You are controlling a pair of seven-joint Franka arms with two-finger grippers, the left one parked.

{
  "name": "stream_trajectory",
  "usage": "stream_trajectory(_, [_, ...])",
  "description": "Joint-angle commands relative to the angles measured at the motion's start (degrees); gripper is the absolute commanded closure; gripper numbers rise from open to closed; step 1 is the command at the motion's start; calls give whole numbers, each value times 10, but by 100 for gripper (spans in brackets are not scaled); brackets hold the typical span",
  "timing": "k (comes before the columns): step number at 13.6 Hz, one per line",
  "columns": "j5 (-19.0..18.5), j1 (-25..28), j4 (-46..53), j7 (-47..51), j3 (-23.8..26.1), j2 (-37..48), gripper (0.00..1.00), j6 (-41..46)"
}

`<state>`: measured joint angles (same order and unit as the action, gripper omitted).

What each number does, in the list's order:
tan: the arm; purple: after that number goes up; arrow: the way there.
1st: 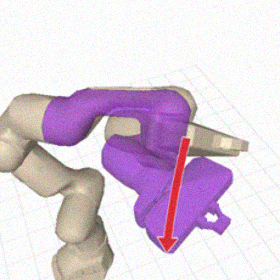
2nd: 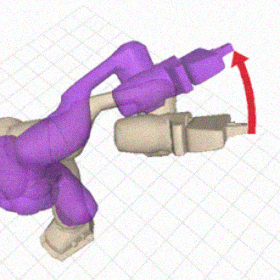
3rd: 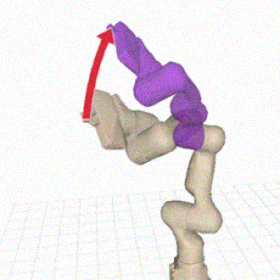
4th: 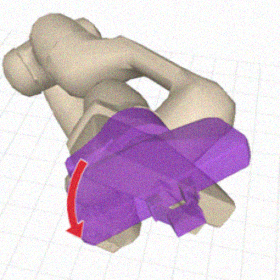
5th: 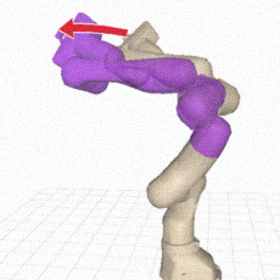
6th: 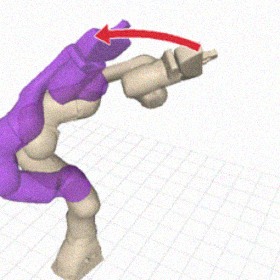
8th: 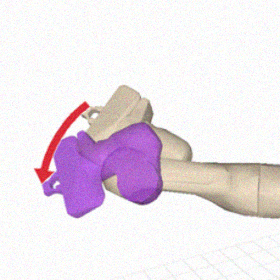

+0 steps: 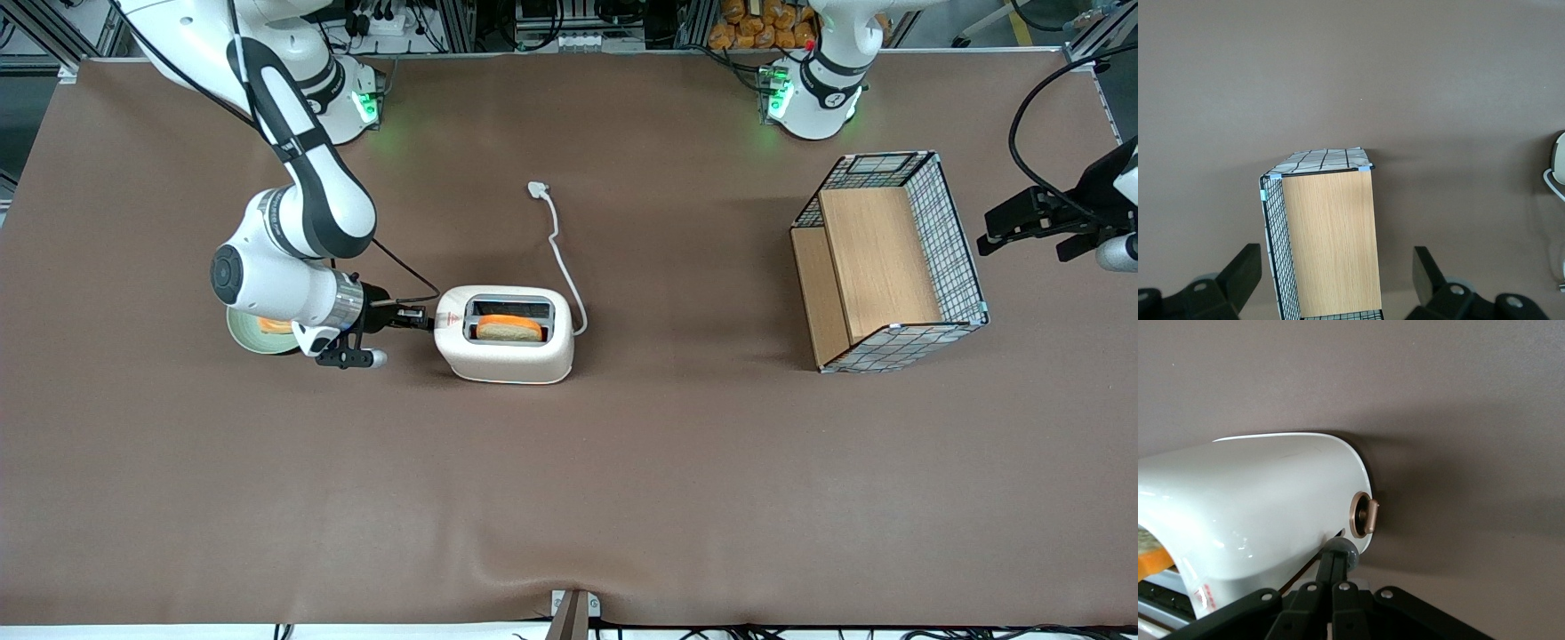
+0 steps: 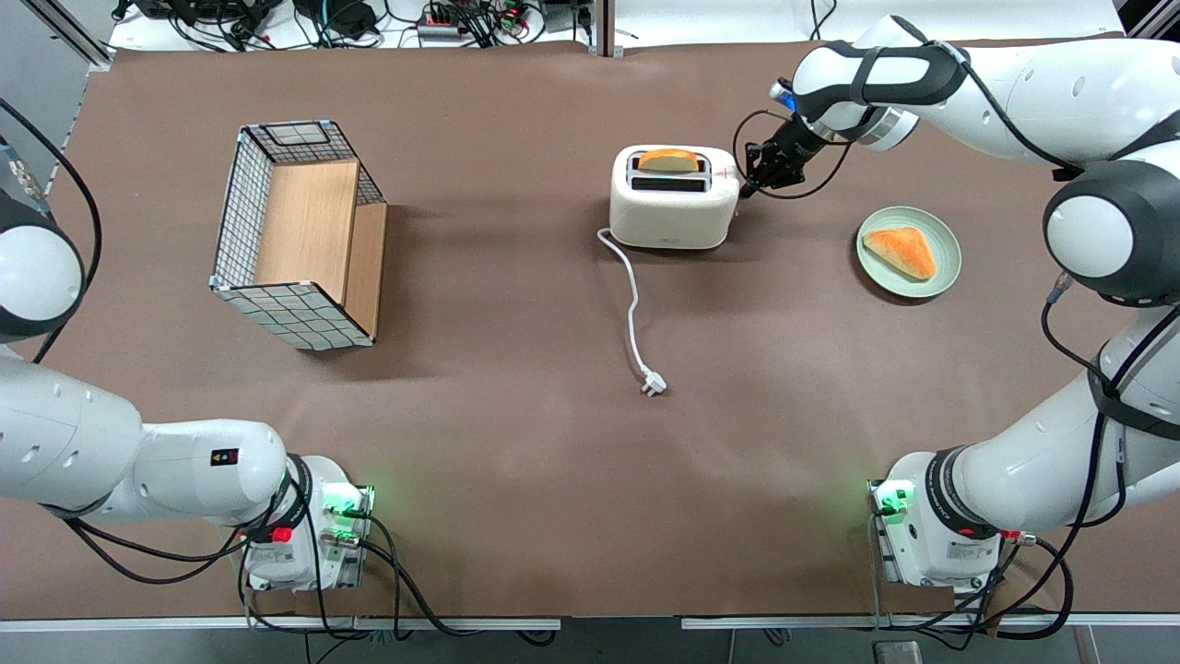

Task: Press toaster button with right arm
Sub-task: 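Press the grey lever down with the right gripper and hold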

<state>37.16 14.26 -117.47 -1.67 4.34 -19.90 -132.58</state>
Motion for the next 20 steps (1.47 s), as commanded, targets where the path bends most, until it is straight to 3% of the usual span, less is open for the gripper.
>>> stream_trajectory(1, [18,3,-3,-40,-1,-22,100,-29])
stream_trajectory(4, [24,4,-4,-47,-2,-27,100,-34])
stream_trajectory(9, [103,1,-11,-128,-2,-54,100,-37])
stream_trajectory(20, [104,0,-11,-137,-3,-58,100,-38])
